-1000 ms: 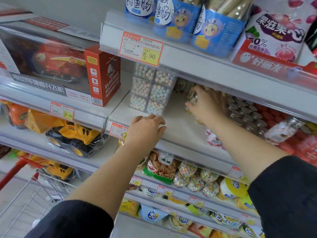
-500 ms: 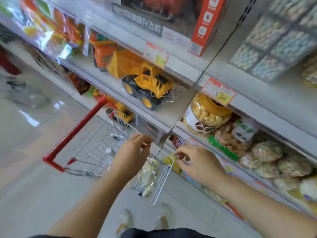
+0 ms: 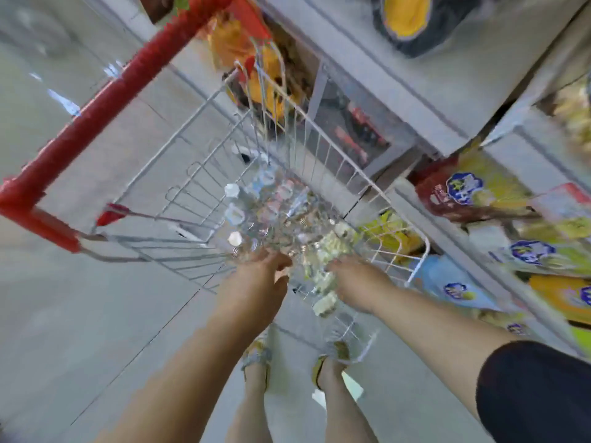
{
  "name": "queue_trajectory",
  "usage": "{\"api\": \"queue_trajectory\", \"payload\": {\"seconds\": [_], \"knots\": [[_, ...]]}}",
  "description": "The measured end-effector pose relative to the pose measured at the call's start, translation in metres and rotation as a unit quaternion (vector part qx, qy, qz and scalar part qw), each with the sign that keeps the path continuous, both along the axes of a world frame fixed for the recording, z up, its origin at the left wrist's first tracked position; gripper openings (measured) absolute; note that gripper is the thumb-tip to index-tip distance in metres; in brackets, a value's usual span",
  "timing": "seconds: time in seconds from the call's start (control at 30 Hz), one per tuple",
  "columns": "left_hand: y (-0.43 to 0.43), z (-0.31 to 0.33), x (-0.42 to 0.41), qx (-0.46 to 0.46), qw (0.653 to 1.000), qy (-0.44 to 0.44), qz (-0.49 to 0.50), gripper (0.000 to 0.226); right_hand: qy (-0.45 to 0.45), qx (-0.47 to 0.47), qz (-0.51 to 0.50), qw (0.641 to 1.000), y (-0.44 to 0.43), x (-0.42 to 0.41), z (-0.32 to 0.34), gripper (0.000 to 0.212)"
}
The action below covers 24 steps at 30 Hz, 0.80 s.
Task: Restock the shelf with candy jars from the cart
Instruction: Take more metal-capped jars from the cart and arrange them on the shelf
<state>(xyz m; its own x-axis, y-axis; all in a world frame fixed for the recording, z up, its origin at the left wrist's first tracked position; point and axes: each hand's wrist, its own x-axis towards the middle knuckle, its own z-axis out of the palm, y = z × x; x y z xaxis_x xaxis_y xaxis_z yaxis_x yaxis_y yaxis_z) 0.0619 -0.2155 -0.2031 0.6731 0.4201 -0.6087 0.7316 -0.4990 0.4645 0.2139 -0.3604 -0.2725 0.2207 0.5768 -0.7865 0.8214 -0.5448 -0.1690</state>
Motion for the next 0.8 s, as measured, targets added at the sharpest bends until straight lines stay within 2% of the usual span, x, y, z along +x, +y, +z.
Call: {"api": "queue_trajectory", "payload": {"seconds": [0.13, 0.33, 0.47, 0.67, 0.8], "knots": [[0.003, -0.032, 0.01, 0.009, 0.995, 0.087, -0.051, 0.035, -0.04, -0.004, 0.169, 0.985, 0.005, 0.0, -0.046, 0.046], [0.001, -0.076, 0.032, 0.012, 0.983, 0.166, -0.072, 0.041, -0.099, -0.005, 0.275, 0.956, 0.014, -0.001, -0.065, 0.037], [-0.007, -0.118, 0.05, -0.055, 0.98, 0.192, -0.017, 0.041, -0.088, -0.022, 0.241, 0.966, 0.023, 0.008, -0.055, 0.038], [-0.026, -0.16, 0.076, -0.101, 0.965, 0.233, 0.07, 0.047, -0.037, -0.031, 0.061, 0.997, 0.028, 0.042, -0.008, 0.056], [-0.038, -0.176, 0.092, -0.103, 0.943, 0.272, 0.161, 0.067, -0.045, -0.023, 0.034, 0.998, 0.026, 0.061, 0.009, 0.058]]}}
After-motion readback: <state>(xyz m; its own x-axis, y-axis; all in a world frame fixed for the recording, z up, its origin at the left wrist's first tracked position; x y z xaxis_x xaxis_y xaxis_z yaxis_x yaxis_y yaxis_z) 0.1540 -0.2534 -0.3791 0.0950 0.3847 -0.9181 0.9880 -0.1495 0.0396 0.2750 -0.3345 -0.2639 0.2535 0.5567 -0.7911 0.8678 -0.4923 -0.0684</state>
